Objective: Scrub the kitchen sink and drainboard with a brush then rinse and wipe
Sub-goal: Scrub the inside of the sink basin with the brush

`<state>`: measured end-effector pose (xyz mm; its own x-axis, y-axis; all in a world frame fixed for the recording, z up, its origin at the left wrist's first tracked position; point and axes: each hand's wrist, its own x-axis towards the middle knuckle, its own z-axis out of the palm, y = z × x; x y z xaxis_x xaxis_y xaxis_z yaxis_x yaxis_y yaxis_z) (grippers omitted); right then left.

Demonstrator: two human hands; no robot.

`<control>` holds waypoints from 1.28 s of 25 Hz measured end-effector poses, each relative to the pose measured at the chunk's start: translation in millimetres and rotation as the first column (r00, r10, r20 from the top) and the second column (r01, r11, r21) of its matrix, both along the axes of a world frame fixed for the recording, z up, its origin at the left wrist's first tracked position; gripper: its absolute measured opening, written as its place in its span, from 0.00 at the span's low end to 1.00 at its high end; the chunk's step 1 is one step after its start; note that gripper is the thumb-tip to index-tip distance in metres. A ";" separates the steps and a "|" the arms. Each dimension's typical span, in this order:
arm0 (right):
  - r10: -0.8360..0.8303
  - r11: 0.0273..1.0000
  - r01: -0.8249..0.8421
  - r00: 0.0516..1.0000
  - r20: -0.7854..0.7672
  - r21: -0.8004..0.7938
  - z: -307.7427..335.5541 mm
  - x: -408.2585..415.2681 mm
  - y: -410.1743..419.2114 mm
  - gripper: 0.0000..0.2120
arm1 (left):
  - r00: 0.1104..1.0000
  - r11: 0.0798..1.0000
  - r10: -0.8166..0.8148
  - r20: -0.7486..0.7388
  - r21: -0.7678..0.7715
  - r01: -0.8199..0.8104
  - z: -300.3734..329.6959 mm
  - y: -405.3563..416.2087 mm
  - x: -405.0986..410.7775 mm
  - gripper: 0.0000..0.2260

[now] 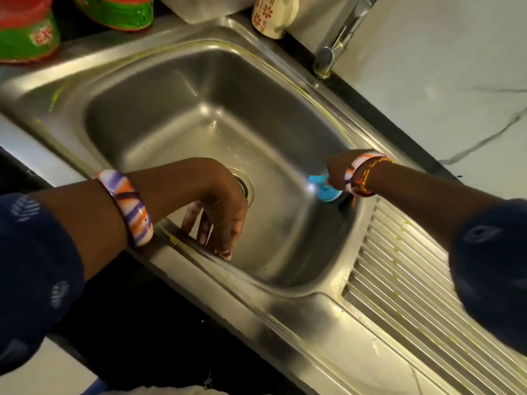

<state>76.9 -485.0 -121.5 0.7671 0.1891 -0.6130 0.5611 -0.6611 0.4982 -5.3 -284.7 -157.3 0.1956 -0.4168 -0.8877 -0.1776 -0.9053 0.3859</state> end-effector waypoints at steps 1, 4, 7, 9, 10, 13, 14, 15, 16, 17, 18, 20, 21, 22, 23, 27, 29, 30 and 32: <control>0.053 0.998 -0.054 0.999 -0.011 -0.033 -5.5 -5.9 3.7 0.12 | 1.000 1.000 0.002 0.006 -0.006 -0.002 -0.3 0.5 -0.6 0.04; -0.281 0.952 0.304 0.848 -0.449 -0.022 -24.3 -60.2 32.9 0.12 | 1.000 1.000 0.010 0.024 -0.020 -0.010 -0.6 3.4 -2.4 0.04; -0.442 0.825 0.563 0.697 -0.565 0.050 -28.0 -61.7 27.9 0.12 | 0.999 0.999 0.021 0.035 -0.036 -0.020 -1.1 5.1 -3.3 0.04; -0.389 0.884 0.457 0.839 -0.381 0.102 -20.6 -24.7 5.1 0.12 | 0.999 0.999 0.015 0.045 -0.035 -0.014 -0.9 5.2 -3.2 0.04; -0.327 0.929 0.358 0.913 -0.243 0.097 -13.2 -10.1 -2.2 0.11 | 0.999 0.999 0.012 0.049 -0.033 -0.011 -1.0 5.2 -3.0 0.04; -0.120 0.987 0.100 0.981 0.155 0.129 -8.8 -12.9 -9.8 0.11 | 0.998 1.000 -0.009 0.055 -0.027 0.010 0.5 4.8 -3.7 0.04; -0.145 0.979 0.131 0.986 0.085 0.156 -14.7 -28.7 -4.7 0.11 | 0.999 1.000 -0.010 0.053 -0.029 0.011 0.6 5.2 -3.9 0.03; -0.256 0.945 0.270 0.962 -0.097 0.183 -19.0 -46.8 4.1 0.09 | 0.999 1.000 -0.009 0.049 -0.029 0.010 0.9 5.3 -4.4 0.03; -0.375 0.881 0.437 0.878 -0.297 0.180 -20.1 -67.9 16.5 0.08 | 0.999 1.000 -0.002 0.046 -0.031 0.003 1.3 5.4 -4.8 0.02; -0.437 0.814 0.561 0.761 -0.479 0.150 -25.4 -85.0 25.7 0.10 | 0.999 0.999 0.008 0.043 -0.034 -0.006 1.6 5.4 -4.8 0.04; -0.417 0.783 0.601 0.698 -0.582 0.159 -28.2 -96.2 30.3 0.11 | 0.999 0.999 0.019 0.039 -0.035 -0.018 1.6 5.7 -4.7 0.06; -0.338 0.798 0.564 0.711 -0.616 0.213 -20.0 -96.4 31.1 0.13 | 0.999 0.999 0.035 0.034 -0.031 -0.034 2.3 6.3 -4.3 0.07; -0.312 0.806 0.538 0.741 -0.595 0.246 -16.5 -91.2 25.9 0.14 | 0.999 0.999 0.034 0.030 -0.031 -0.033 2.6 6.2 -4.4 0.05; -0.319 0.785 0.546 0.762 -0.563 0.293 -4.9 -88.7 21.3 0.13 | 0.999 0.999 0.030 0.029 -0.032 -0.030 2.3 6.3 -3.9 0.03; -0.358 0.728 0.589 0.763 -0.538 0.352 2.4 -85.9 14.3 0.12 | 0.999 0.999 0.021 0.029 -0.033 -0.020 1.7 5.9 -3.4 0.02; -0.301 0.714 0.552 0.798 -0.523 0.430 23.7 -78.9 -1.0 0.11 | 1.000 0.999 0.011 0.019 -0.033 -0.011 -1.6 7.1 -1.8 0.02; -0.209 0.751 0.413 0.889 -0.408 0.515 23.3 -77.4 -1.3 0.12 | 1.000 0.999 0.016 0.012 -0.034 -0.016 -2.1 7.2 -1.2 0.02; -0.167 0.747 0.370 0.909 -0.383 0.553 23.7 -78.4 -0.4 0.12 | 1.000 0.999 0.018 0.010 -0.031 -0.018 -2.1 7.5 -1.3 0.02; -0.129 0.707 0.400 0.884 -0.450 0.583 25.7 -80.8 0.9 0.10 | 1.000 1.000 0.016 0.014 -0.021 -0.016 -1.9 7.1 -1.9 0.02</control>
<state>-4.0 -484.0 -95.7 0.6048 0.4607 -0.6496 0.3526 -0.8863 -0.3003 -7.2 -277.7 -159.2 0.2153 -0.4318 -0.8759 -0.1687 -0.8999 0.4021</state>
